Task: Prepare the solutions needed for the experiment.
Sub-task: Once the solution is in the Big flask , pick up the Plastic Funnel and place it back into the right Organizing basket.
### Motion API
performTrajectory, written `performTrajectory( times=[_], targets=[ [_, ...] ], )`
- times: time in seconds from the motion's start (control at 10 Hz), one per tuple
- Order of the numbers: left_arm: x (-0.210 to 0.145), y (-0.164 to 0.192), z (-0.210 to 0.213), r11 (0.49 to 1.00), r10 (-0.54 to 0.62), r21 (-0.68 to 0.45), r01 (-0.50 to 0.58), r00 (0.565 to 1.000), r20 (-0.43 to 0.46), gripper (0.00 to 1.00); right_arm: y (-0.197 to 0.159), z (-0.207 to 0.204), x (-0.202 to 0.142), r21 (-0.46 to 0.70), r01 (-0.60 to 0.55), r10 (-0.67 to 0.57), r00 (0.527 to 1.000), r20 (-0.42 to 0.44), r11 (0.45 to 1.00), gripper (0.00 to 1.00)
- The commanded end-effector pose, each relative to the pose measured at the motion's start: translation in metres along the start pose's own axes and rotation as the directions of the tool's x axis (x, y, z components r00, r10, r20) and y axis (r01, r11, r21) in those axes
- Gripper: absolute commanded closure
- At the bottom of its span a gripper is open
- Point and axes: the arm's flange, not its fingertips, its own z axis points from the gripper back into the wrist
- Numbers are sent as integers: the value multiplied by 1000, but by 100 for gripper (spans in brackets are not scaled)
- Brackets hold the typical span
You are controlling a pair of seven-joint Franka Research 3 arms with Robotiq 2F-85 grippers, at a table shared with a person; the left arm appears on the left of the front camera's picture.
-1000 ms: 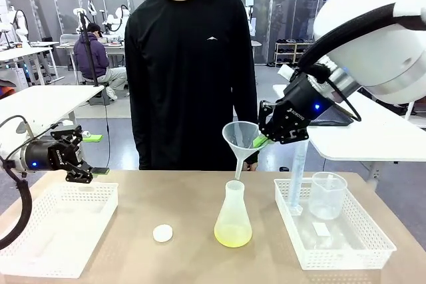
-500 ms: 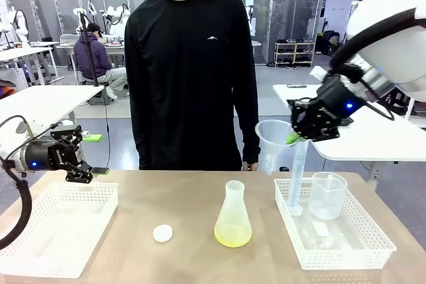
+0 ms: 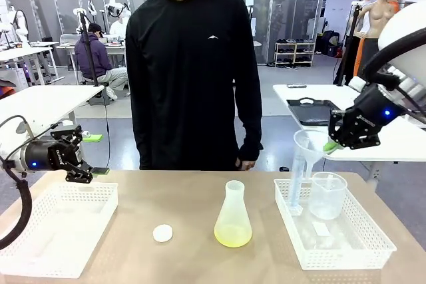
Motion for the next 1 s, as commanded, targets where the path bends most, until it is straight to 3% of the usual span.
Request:
performTrajectory(
  times=[0.0,0.4,0.8,0.9],
  targets=[
    [-1,-2,0,1000,-10,5,10,1000,-10,0,-3,-5,-2,-5,63,-63,997,-46,998,100],
    [-1,-2,0,1000,-10,5,10,1000,-10,0,-41,-43,-14,-122,77,-91,989,-115,990,100],
    [-1,-2,0,1000,-10,5,10,1000,-10,0,-61,-69,-12,-197,125,-155,977,-145,972,100],
    [-1,-2,0,1000,-10,5,10,1000,-10,0,-62,-74,-10,-249,148,-181,976,-117,957,100]
  ],
)
